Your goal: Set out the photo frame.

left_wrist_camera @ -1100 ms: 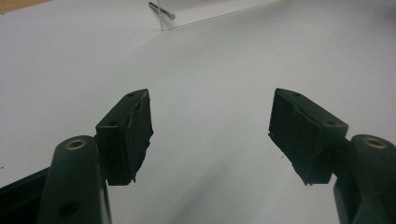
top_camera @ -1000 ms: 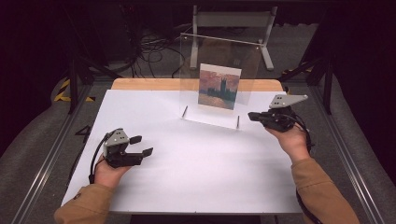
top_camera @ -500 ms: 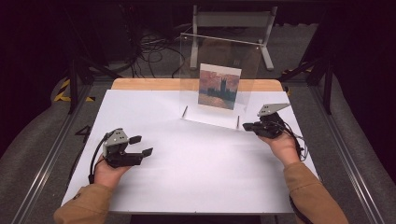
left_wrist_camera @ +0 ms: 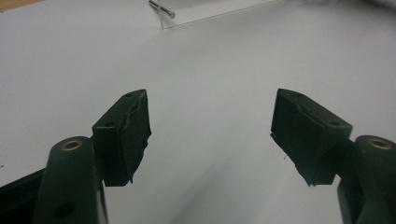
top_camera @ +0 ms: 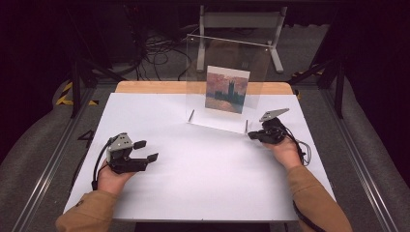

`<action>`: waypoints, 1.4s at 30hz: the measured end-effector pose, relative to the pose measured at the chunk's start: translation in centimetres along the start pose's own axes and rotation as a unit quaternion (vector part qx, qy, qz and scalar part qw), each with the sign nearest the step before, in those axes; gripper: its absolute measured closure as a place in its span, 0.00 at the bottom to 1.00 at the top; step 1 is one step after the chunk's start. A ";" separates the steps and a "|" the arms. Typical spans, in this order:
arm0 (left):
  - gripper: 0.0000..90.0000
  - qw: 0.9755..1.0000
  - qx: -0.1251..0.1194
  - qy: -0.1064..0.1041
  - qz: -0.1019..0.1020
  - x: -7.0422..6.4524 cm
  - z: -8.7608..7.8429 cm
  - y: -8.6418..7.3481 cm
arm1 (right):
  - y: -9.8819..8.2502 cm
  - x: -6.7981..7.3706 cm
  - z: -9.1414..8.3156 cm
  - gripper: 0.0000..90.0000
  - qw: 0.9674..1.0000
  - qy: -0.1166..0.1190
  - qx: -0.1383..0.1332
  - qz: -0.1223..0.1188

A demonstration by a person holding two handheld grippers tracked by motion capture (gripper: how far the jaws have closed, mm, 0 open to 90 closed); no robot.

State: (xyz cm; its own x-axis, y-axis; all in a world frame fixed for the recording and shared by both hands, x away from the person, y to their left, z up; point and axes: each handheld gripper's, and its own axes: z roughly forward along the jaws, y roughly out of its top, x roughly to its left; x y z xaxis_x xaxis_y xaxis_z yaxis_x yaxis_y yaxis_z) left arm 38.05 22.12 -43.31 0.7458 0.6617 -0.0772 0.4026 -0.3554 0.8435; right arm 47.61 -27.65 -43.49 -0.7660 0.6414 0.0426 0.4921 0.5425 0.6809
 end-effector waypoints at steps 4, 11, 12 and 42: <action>0.32 1.000 0.000 0.000 -0.002 0.0 0.0 0.0 | 0.1 -0.1 0.4 1.00 1.000 -0.002 0.005 0.003; 0.31 1.000 0.000 0.001 -0.001 0.1 -0.2 -0.1 | 0.1 -0.4 1.0 1.00 1.000 -0.007 0.014 0.012; 0.31 1.000 -0.001 0.002 -0.001 0.1 -0.2 -0.1 | 0.1 -0.4 1.0 1.00 1.000 -0.008 0.014 0.012; 0.31 1.000 -0.005 0.006 -0.001 0.0 -0.4 0.0 | 0.9 -1.4 1.3 1.00 0.997 -0.054 0.021 0.046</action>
State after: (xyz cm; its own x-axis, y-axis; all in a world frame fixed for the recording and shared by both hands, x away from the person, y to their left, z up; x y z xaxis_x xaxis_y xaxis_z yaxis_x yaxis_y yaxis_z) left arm 37.83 22.43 -43.10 0.7393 0.6695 -0.0721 0.3984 -0.3485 0.8484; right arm 49.68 -27.36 -43.89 -0.6687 0.7431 0.0230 0.5767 0.4989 0.6470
